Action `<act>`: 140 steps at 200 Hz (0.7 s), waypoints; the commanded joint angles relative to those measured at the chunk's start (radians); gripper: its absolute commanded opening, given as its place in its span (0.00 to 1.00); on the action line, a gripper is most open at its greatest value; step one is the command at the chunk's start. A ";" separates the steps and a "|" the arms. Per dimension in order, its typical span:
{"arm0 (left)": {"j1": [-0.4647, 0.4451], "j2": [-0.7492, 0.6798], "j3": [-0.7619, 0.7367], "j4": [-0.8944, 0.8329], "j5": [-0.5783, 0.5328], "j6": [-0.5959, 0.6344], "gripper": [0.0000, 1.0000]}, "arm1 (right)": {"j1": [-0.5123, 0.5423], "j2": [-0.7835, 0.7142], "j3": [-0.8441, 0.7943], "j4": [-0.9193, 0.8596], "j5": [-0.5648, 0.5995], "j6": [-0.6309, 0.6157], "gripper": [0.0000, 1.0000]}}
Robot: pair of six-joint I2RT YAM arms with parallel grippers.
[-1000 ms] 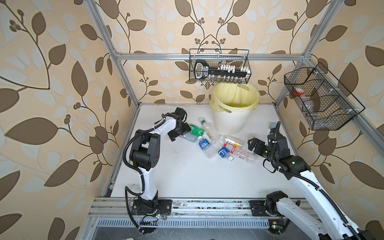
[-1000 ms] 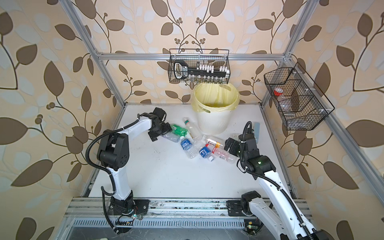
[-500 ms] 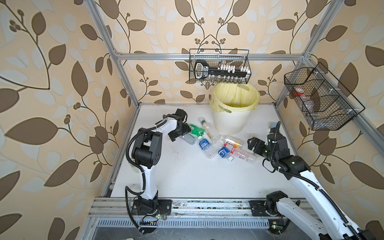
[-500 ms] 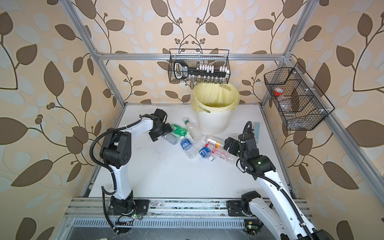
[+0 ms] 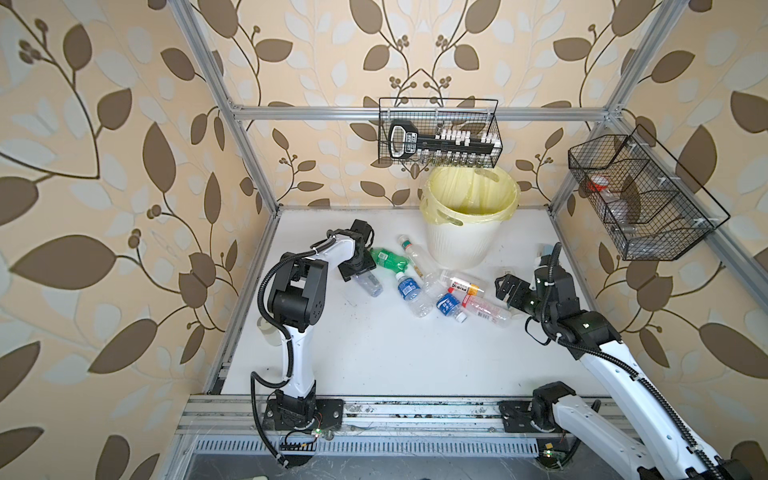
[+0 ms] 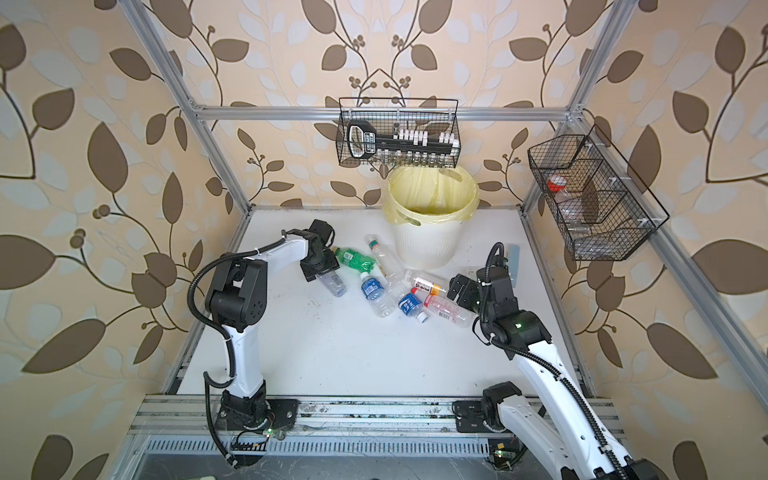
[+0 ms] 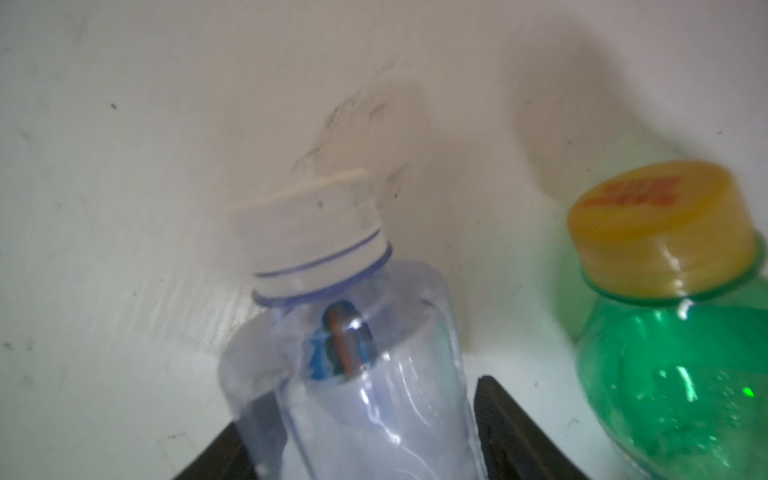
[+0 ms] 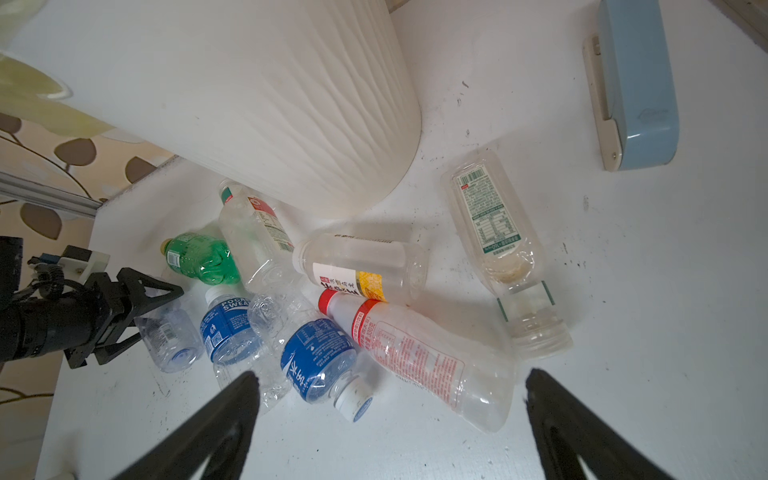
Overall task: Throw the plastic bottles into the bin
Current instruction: 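Lower left gripper onto the clear white-cap water bottle and close it, then lift the clear water bottle with left gripper and carry it over the bin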
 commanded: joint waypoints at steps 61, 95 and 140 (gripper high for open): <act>0.071 -0.095 -0.046 -0.001 0.018 0.040 0.61 | 0.005 -0.055 -0.030 -0.023 0.026 0.003 1.00; 0.151 -0.153 -0.040 0.014 0.113 0.061 0.61 | 0.002 -0.084 -0.037 -0.039 0.024 0.006 1.00; 0.176 -0.250 -0.080 0.046 0.212 0.140 0.58 | 0.003 -0.123 -0.041 -0.055 0.022 0.018 1.00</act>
